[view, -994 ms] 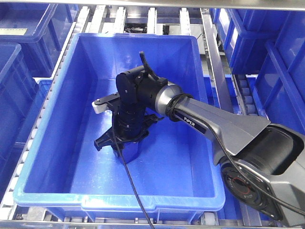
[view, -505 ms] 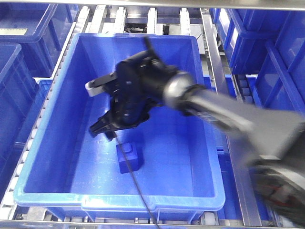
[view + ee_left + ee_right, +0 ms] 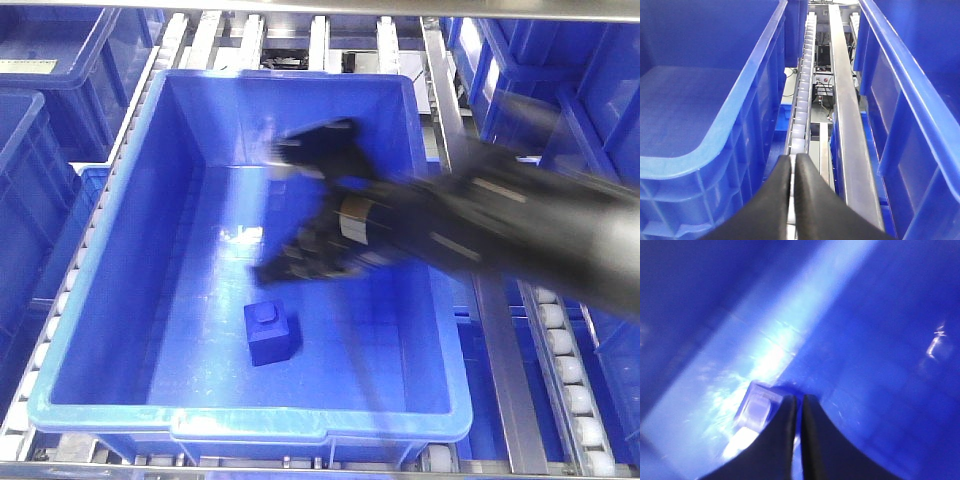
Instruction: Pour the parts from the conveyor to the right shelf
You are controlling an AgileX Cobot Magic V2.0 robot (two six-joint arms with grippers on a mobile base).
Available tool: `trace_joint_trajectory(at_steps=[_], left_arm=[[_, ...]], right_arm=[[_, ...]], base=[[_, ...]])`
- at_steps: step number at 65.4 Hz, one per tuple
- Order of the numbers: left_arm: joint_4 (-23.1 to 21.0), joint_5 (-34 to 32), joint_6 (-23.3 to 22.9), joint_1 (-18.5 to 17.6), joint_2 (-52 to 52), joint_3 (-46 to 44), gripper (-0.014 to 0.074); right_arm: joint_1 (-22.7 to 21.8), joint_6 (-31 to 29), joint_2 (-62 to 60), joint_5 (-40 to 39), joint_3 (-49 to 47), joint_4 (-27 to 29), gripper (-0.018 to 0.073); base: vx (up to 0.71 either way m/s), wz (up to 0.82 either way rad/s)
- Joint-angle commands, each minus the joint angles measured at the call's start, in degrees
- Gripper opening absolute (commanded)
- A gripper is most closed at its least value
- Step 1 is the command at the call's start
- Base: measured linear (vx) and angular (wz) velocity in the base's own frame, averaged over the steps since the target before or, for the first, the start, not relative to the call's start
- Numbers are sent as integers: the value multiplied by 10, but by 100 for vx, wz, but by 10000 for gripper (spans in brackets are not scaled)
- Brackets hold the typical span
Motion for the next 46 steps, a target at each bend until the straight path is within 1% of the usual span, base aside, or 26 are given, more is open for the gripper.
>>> trace_joint_trajectory(at_steps=[1,13,17,30,40,46], left_arm=[[-5,-43,-5,-4,-6,-11,-6],[-5,-43,-5,-4,-6,-11,-6],[-5,-43,-5,-4,-6,-11,-6],[-5,-43,-5,-4,-6,-11,-6],[-5,-43,-5,-4,-6,-11,-6],[-5,-43,-5,-4,-6,-11,-6]], right_arm=[[-11,-2,-81,-85,42,-4,-7],[-43,-2,-191,-123,155,9,-5],[-55,-10,-230,-135,194,9,-5],[-93,-38,-364,-212,334,9,-5],[-119,-40,-430,-215,406,9,-5],[-118,-40,-453,-210,418,9,-5]], base=[[0,0],[0,0],[0,0],[0,0],[0,0],[0,0]])
